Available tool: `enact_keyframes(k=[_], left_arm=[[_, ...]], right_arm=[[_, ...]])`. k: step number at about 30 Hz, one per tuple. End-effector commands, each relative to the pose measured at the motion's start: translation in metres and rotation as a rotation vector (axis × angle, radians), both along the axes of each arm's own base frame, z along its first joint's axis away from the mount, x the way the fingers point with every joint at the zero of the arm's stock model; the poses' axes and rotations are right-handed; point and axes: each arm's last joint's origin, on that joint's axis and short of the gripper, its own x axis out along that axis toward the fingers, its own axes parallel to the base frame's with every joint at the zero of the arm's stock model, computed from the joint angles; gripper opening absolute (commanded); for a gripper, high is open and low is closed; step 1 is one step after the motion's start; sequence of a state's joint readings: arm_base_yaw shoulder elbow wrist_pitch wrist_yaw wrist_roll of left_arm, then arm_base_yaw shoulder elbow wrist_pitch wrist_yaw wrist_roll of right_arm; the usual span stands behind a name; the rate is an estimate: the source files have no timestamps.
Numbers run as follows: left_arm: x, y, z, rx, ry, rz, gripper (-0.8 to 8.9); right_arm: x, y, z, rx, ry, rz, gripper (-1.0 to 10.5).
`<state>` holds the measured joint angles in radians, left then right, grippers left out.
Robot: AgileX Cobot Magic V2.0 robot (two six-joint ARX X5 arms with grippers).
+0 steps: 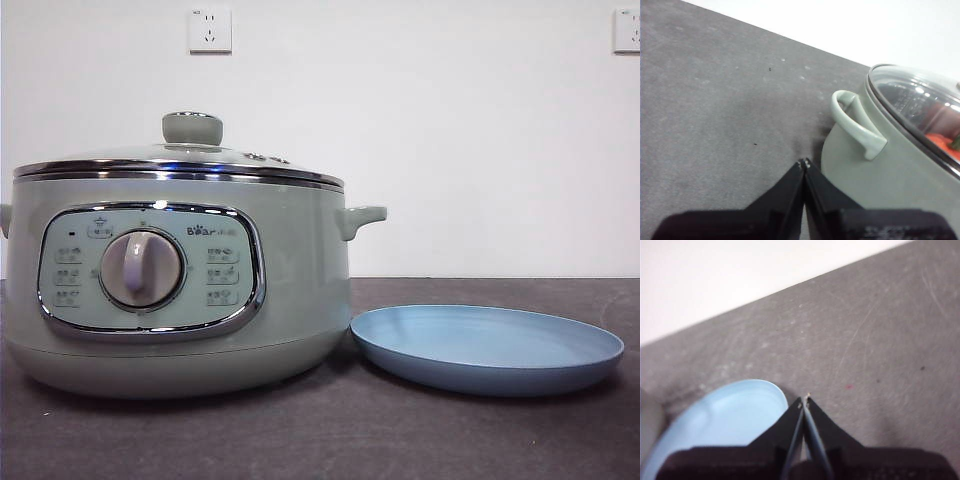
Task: Take the pumpkin out from the steamer,put the pumpkin in the blue plate,close the lid
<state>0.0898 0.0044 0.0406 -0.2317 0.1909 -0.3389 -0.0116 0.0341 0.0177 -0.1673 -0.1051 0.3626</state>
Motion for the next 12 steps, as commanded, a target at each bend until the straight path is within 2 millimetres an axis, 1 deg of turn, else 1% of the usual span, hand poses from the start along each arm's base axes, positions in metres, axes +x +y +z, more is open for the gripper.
enact_keyframes(k=[1,4,6,9,12], left_arm=[[0.001,0.0,-0.003,-0.028,0.0,0.005,-0.05],[0.001,0.0,-0.002,-0.038,-0.003,-0.005,-0.06],[0.0,0.0,0.003,-0.046,-0.01,-0.01,-0.06],[-0.002,-0.001,0.016,-0.058,-0.023,-0.007,-0.06],[-0.003,-0.001,0.032,-0.057,-0.04,-0.008,-0.06]], right_arm=[[0.0,0.0,-0.004,0.136,0.033,-0.025,0.0],[0.0,0.001,-0.003,0.139,0.036,-0.005,-0.1],[-0.001,0.001,-0.001,0.14,0.047,-0.001,-0.1],[-0.003,0.001,0.008,0.14,0.06,-0.002,-0.1],[-0.005,0.001,0.023,0.14,0.052,-0.001,-0.1]])
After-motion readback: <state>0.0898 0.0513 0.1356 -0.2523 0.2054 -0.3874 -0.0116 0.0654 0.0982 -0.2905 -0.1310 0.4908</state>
